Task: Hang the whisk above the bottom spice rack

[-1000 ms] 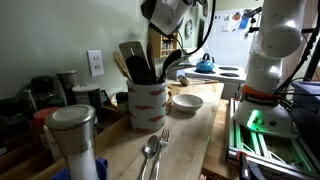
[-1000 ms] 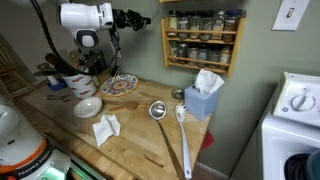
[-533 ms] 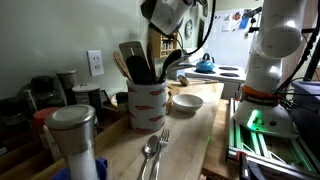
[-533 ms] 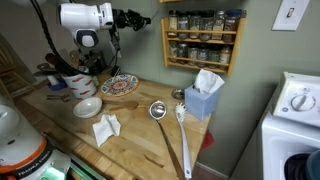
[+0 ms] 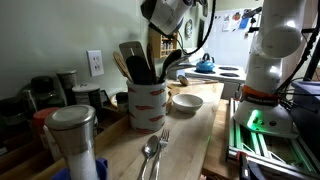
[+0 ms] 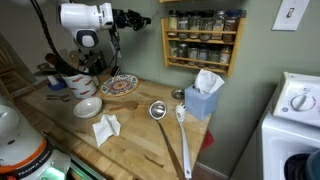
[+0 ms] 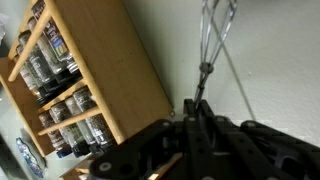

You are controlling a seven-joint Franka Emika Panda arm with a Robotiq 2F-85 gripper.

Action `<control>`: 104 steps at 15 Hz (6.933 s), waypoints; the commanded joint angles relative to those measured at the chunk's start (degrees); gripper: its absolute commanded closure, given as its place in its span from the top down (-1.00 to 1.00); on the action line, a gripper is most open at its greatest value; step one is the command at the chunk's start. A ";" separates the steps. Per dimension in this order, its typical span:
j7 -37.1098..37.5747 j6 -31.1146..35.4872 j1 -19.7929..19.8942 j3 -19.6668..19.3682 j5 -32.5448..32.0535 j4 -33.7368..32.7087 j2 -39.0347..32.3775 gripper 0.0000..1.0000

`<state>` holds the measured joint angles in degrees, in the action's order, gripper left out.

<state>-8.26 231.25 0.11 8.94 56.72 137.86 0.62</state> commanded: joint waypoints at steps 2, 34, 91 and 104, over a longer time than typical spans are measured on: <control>-0.97 -0.05 -1.79 -2.01 1.31 -1.04 -0.74 -0.96; -9.17 3.07 -4.75 -5.24 13.67 -17.52 -11.81 -0.96; -98.44 -18.66 -4.34 -4.96 51.50 -5.91 2.55 1.00; -123.61 -15.34 -6.45 -5.36 71.03 -4.38 2.79 1.00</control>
<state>-131.88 215.91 -6.34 3.58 127.75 133.48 3.41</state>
